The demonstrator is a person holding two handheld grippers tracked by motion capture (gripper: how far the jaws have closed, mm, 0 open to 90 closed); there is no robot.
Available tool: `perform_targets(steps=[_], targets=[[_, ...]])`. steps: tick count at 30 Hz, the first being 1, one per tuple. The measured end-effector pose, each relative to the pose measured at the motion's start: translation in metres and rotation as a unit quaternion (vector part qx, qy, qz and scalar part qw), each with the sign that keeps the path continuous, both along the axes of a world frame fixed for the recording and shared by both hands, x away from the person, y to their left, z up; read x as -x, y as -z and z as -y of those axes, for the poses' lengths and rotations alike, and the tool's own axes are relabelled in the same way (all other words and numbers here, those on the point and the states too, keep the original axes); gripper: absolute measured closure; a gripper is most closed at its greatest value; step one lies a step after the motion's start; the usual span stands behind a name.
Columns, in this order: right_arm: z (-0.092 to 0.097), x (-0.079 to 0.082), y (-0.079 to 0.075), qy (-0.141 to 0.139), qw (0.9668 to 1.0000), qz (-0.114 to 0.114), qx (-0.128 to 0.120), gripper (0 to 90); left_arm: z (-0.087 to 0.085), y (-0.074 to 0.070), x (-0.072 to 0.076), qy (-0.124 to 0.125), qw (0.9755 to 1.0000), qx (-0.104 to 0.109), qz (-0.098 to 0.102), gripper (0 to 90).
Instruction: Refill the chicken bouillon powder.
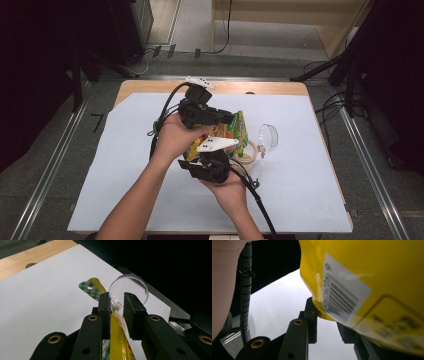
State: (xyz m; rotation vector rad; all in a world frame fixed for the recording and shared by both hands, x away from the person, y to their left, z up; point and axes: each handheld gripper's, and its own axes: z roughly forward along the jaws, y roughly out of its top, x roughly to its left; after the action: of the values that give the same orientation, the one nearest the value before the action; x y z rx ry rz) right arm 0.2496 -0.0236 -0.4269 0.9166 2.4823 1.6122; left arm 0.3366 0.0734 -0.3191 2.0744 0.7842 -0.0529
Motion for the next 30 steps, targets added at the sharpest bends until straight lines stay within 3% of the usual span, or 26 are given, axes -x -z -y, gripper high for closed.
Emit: perform_targets(steps=[14,21,30], targets=[[0.0043,-0.0011,0.0019,-0.014,0.9997,0.012,0.014,73.8,0.0008,0.0028,-0.0001,-0.006,1.0000,0.003,0.000,77.0],[0.0053,-0.0021,0.0022,-0.036,0.9990,0.015,0.022,75.5,0.0004,0.0026,0.0022,-0.011,0.9999,0.001,0.001,77.5],[0.0071,-0.0030,0.0029,-0.059,0.9977,0.019,0.028,75.7,-0.0036,0.0055,0.0031,-0.026,0.9995,0.014,-0.006,77.5]])
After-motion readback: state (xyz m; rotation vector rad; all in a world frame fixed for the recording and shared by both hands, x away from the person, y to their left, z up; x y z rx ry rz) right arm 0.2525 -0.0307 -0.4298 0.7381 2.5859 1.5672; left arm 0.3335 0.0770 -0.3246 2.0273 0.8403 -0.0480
